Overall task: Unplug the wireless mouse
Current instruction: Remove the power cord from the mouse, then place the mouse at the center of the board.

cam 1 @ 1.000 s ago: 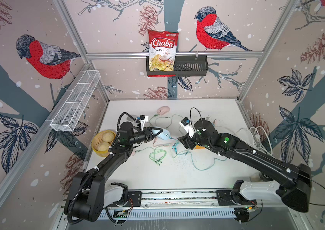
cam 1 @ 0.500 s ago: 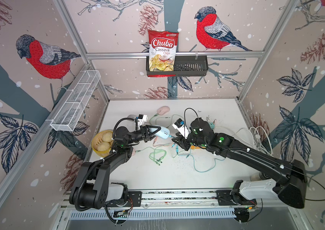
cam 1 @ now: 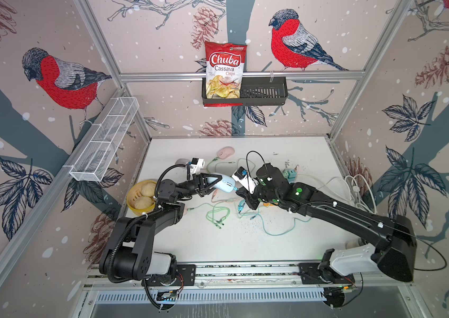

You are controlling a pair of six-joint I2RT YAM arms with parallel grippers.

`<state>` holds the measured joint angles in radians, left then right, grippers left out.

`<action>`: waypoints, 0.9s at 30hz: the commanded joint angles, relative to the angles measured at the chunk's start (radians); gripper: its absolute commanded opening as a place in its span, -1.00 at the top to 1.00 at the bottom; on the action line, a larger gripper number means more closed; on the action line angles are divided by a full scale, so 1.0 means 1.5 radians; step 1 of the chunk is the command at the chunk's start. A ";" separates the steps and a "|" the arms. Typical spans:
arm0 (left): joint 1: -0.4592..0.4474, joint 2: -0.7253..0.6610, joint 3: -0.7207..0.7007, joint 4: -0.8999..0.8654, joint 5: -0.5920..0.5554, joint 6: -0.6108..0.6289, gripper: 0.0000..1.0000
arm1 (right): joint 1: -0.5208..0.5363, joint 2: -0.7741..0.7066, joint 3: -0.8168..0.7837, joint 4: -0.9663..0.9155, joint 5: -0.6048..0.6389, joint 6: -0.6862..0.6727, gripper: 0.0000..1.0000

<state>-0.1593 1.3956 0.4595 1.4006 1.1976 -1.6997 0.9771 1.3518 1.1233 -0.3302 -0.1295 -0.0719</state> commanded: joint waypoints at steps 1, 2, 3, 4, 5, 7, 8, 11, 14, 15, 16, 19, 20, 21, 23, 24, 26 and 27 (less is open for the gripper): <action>0.005 0.004 -0.003 -0.003 0.011 0.039 1.00 | 0.000 -0.020 -0.015 -0.025 0.025 0.014 1.00; 0.005 0.003 -0.002 -0.024 0.012 0.056 1.00 | -0.001 -0.027 -0.022 -0.031 0.030 0.016 1.00; 0.006 0.000 0.000 -0.041 0.013 0.071 1.00 | -0.001 -0.034 -0.028 -0.037 0.035 0.017 1.00; 0.006 -0.002 0.002 -0.058 0.015 0.083 1.00 | -0.001 -0.040 -0.035 -0.041 0.039 0.018 1.00; 0.007 -0.009 0.007 -0.084 0.016 0.101 1.00 | -0.001 -0.049 -0.042 -0.045 0.045 0.020 1.00; 0.007 -0.026 0.020 -0.164 0.018 0.154 1.00 | -0.002 -0.063 -0.056 -0.047 0.057 0.024 1.00; 0.007 -0.038 0.030 -0.227 0.017 0.196 1.00 | -0.002 -0.083 -0.065 -0.045 0.070 0.028 1.00; 0.007 -0.071 0.067 -0.420 0.007 0.325 1.00 | -0.004 -0.104 -0.078 -0.035 0.081 0.037 1.00; 0.007 -0.095 0.100 -0.597 -0.006 0.446 1.00 | -0.008 -0.112 -0.081 -0.022 0.112 0.051 1.00; 0.006 -0.104 0.107 -0.662 -0.014 0.490 1.00 | -0.012 -0.111 -0.079 -0.023 0.130 0.058 1.00; 0.004 -0.111 0.109 -0.708 -0.022 0.521 1.00 | -0.017 -0.110 -0.076 -0.024 0.142 0.064 1.00; -0.021 -0.138 0.066 -0.738 -0.044 0.537 1.00 | -0.036 -0.108 -0.072 -0.021 0.165 0.085 1.00; -0.033 -0.150 0.041 -0.729 -0.050 0.523 1.00 | -0.040 -0.109 -0.073 -0.016 0.166 0.090 1.00; -0.048 -0.164 0.011 -0.729 -0.062 0.515 1.00 | -0.043 -0.109 -0.074 -0.013 0.165 0.094 1.00; -0.070 -0.204 -0.039 -0.751 -0.092 0.508 1.00 | -0.042 -0.108 -0.075 -0.009 0.162 0.098 1.00; -0.080 -0.230 -0.067 -0.768 -0.106 0.507 1.00 | -0.042 -0.108 -0.075 -0.006 0.159 0.099 1.00; -0.084 -0.278 -0.114 -0.797 -0.120 0.503 1.00 | -0.042 -0.108 -0.079 0.000 0.156 0.100 1.00; -0.085 -0.302 -0.138 -0.816 -0.124 0.503 1.00 | -0.042 -0.108 -0.082 0.004 0.155 0.101 1.00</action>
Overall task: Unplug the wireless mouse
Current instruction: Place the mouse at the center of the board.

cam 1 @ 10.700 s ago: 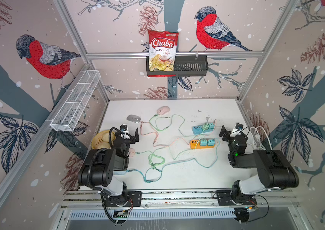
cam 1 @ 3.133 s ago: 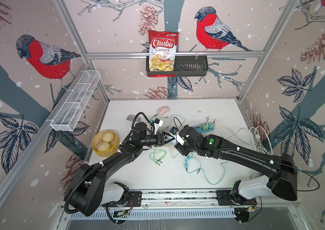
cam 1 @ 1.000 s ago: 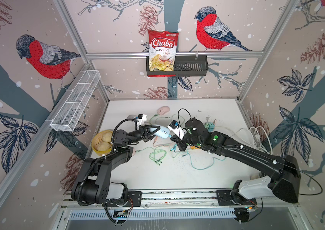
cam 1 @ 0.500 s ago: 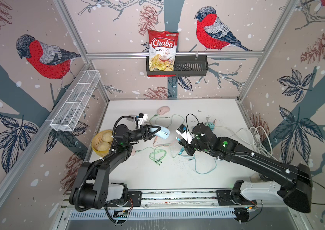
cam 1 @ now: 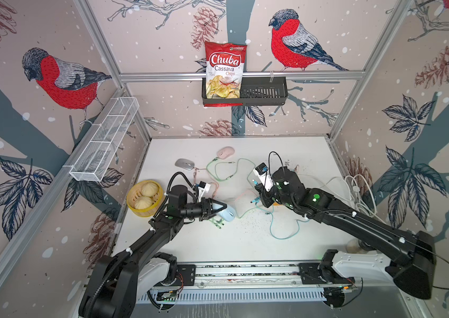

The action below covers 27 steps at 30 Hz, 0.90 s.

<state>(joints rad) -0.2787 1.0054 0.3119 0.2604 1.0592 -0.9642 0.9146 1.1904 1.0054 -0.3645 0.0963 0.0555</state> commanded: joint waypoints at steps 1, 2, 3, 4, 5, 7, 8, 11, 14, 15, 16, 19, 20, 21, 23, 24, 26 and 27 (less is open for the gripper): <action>-0.006 -0.059 -0.060 -0.070 -0.036 0.010 1.00 | -0.001 0.001 -0.004 0.029 0.001 0.015 1.00; -0.024 -0.078 -0.081 -0.047 -0.046 -0.023 1.00 | -0.001 0.002 -0.005 0.030 -0.003 0.016 1.00; -0.051 -0.093 -0.092 -0.033 -0.066 -0.039 1.00 | -0.001 0.002 -0.004 0.031 -0.007 0.017 1.00; -0.067 -0.099 -0.094 -0.050 -0.087 -0.037 1.00 | 0.000 0.002 -0.003 0.032 -0.011 0.017 1.00; -0.080 -0.101 -0.095 -0.082 -0.113 -0.030 1.00 | 0.001 0.003 -0.003 0.034 -0.014 0.017 1.00; -0.100 -0.091 -0.113 -0.089 -0.140 -0.030 1.00 | 0.003 0.001 -0.003 0.035 -0.013 0.018 1.00; -0.108 -0.086 -0.133 -0.070 -0.143 -0.041 1.00 | 0.003 0.001 -0.003 0.035 -0.012 0.018 1.00; -0.131 -0.079 -0.179 -0.021 -0.168 -0.074 1.00 | 0.007 -0.006 -0.006 0.039 -0.011 0.021 1.00; -0.137 -0.071 -0.193 -0.010 -0.188 -0.070 1.00 | 0.009 -0.011 -0.011 0.047 -0.010 0.022 1.00; -0.137 -0.065 -0.192 -0.008 -0.191 -0.066 1.00 | 0.009 -0.012 -0.013 0.049 -0.010 0.022 1.00; -0.137 -0.059 -0.192 -0.004 -0.194 -0.063 1.00 | 0.010 -0.012 -0.014 0.050 -0.011 0.022 1.00; -0.137 -0.043 -0.195 0.011 -0.205 -0.059 1.00 | 0.011 -0.013 -0.013 0.048 -0.010 0.020 1.00; -0.138 -0.040 -0.196 0.013 -0.207 -0.056 0.91 | 0.012 -0.012 -0.013 0.047 -0.009 0.018 1.00; -0.138 -0.037 -0.196 0.013 -0.209 -0.054 0.76 | 0.012 -0.013 -0.012 0.045 -0.008 0.018 1.00; -0.138 -0.041 -0.198 0.005 -0.215 -0.052 0.41 | 0.012 -0.014 -0.012 0.044 -0.006 0.016 1.00; -0.138 -0.045 -0.198 0.000 -0.218 -0.051 0.27 | 0.012 -0.015 -0.012 0.044 -0.005 0.015 1.00; -0.138 -0.057 -0.196 -0.019 -0.228 -0.050 0.12 | 0.012 -0.015 -0.013 0.044 -0.003 0.013 1.00; -0.138 -0.062 -0.194 -0.030 -0.233 -0.049 0.10 | 0.012 -0.014 -0.014 0.043 0.000 0.014 1.00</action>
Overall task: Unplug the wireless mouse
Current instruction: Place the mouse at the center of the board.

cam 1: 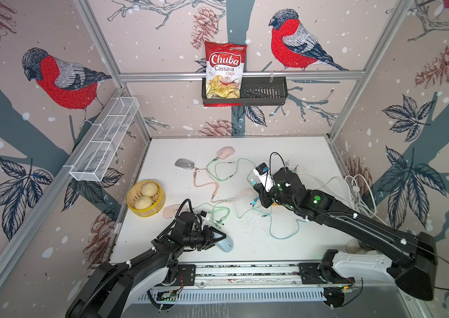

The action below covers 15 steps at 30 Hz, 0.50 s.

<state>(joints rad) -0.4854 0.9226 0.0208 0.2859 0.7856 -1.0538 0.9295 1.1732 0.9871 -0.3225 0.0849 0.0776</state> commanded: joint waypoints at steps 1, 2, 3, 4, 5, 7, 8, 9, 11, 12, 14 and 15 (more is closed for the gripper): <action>-0.001 -0.011 0.003 -0.062 -0.056 0.012 0.09 | 0.003 -0.003 -0.002 0.017 0.011 -0.001 1.00; -0.003 -0.013 0.007 -0.077 -0.063 0.014 0.05 | 0.002 -0.003 -0.004 0.018 0.014 -0.002 1.00; -0.006 -0.014 0.009 -0.089 -0.070 0.015 -0.01 | 0.002 -0.002 -0.005 0.019 0.016 -0.003 1.00; -0.010 -0.013 0.012 -0.104 -0.079 0.016 -0.09 | 0.003 -0.002 -0.005 0.019 0.018 -0.003 1.00; -0.011 -0.014 0.015 -0.120 -0.085 0.017 -0.14 | 0.002 -0.002 -0.005 0.018 0.019 -0.004 1.00; -0.013 -0.019 0.020 -0.144 -0.095 0.016 -0.18 | 0.002 -0.002 -0.005 0.017 0.021 -0.005 1.00; -0.013 -0.027 0.025 -0.165 -0.104 0.016 -0.26 | 0.002 -0.002 -0.005 0.019 0.022 -0.006 1.00; -0.013 -0.036 0.031 -0.187 -0.114 0.016 -0.36 | 0.002 -0.002 -0.006 0.019 0.023 -0.007 1.00; -0.014 -0.063 0.054 -0.260 -0.153 0.020 -0.92 | 0.002 -0.002 -0.007 0.020 0.026 -0.009 1.00; -0.014 -0.077 0.067 -0.296 -0.176 0.021 -0.93 | 0.002 -0.001 -0.007 0.021 0.027 -0.010 1.00; -0.014 -0.108 0.101 -0.372 -0.223 0.019 -0.93 | 0.002 0.001 -0.008 0.022 0.031 -0.013 1.00; -0.013 -0.120 0.117 -0.401 -0.241 0.016 -0.93 | 0.002 0.002 -0.008 0.022 0.033 -0.013 1.00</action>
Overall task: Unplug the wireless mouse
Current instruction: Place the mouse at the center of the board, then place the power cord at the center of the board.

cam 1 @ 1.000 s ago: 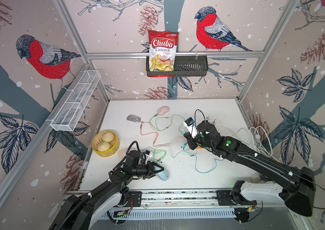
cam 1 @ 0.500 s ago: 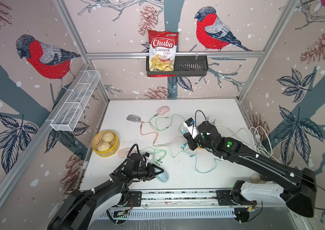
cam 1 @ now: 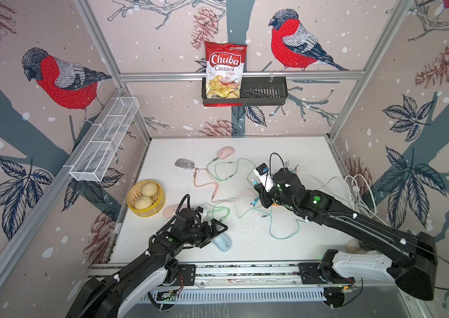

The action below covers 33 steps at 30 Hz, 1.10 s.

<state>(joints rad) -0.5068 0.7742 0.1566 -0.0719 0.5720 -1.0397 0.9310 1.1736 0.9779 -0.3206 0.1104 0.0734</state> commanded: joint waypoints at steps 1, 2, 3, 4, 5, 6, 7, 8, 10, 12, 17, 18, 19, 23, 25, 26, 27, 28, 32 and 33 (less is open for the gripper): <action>0.001 -0.033 0.045 -0.193 -0.117 0.002 -0.93 | 0.002 0.004 -0.002 0.021 0.020 -0.011 1.00; 0.000 -0.040 0.062 -0.219 -0.133 -0.004 -0.93 | 0.001 0.004 -0.002 0.019 0.023 -0.011 1.00; 0.000 -0.042 0.075 -0.239 -0.143 -0.009 -0.93 | 0.001 0.005 -0.002 0.019 0.026 -0.012 1.00; 0.001 -0.038 0.091 -0.253 -0.145 -0.010 -0.93 | 0.001 0.006 -0.001 0.018 0.029 -0.012 1.00; 0.000 -0.032 0.106 -0.270 -0.147 -0.010 -0.93 | 0.001 0.007 -0.001 0.017 0.030 -0.012 1.00; -0.001 -0.026 0.121 -0.287 -0.150 -0.009 -0.93 | 0.001 0.008 -0.001 0.017 0.028 -0.012 1.00; -0.001 -0.017 0.139 -0.310 -0.154 -0.004 -0.93 | 0.001 0.008 -0.001 0.017 0.024 -0.011 1.00; 0.000 -0.012 0.158 -0.332 -0.160 0.004 -0.94 | 0.002 0.008 0.000 0.017 0.018 -0.010 1.00; -0.001 -0.011 0.197 -0.372 -0.173 0.020 -0.93 | 0.008 0.008 0.000 0.021 0.007 -0.004 1.00; -0.001 -0.020 0.239 -0.382 -0.186 0.040 -0.94 | 0.017 0.010 -0.004 0.033 -0.017 0.001 1.00; 0.000 -0.029 0.304 -0.252 -0.155 0.120 -0.93 | 0.031 0.039 -0.002 0.052 -0.122 0.037 1.00; 0.000 -0.024 0.308 -0.212 -0.137 0.129 -0.91 | 0.033 0.044 -0.007 0.051 -0.136 0.042 0.95; 0.001 -0.018 0.311 -0.166 -0.115 0.134 -0.85 | 0.037 0.048 -0.014 0.047 -0.145 0.049 0.92; 0.003 0.048 0.367 -0.094 -0.120 0.191 -0.82 | 0.069 0.047 -0.066 0.042 -0.149 0.092 0.81; 0.006 0.095 0.410 -0.083 -0.121 0.226 -0.82 | 0.079 0.037 -0.081 0.037 -0.149 0.115 0.76; 0.007 0.122 0.431 -0.073 -0.113 0.242 -0.81 | 0.081 0.029 -0.083 0.029 -0.149 0.121 0.59; 0.009 0.144 0.451 -0.065 -0.105 0.256 -0.81 | 0.084 0.020 -0.080 0.019 -0.149 0.123 0.34; 0.010 0.168 0.471 -0.056 -0.095 0.270 -0.79 | 0.084 0.007 -0.071 0.005 -0.141 0.124 -0.20; 0.012 0.237 0.534 -0.040 -0.054 0.326 -0.74 | 0.062 -0.081 -0.020 -0.048 -0.059 0.145 -0.98; 0.012 0.252 0.546 -0.040 -0.046 0.336 -0.74 | 0.042 -0.107 -0.011 -0.052 -0.038 0.154 -1.00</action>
<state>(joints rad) -0.4927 1.1191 0.9386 -0.1963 0.4469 -0.6292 1.0290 1.0760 0.9295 -0.3588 -0.0559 0.2539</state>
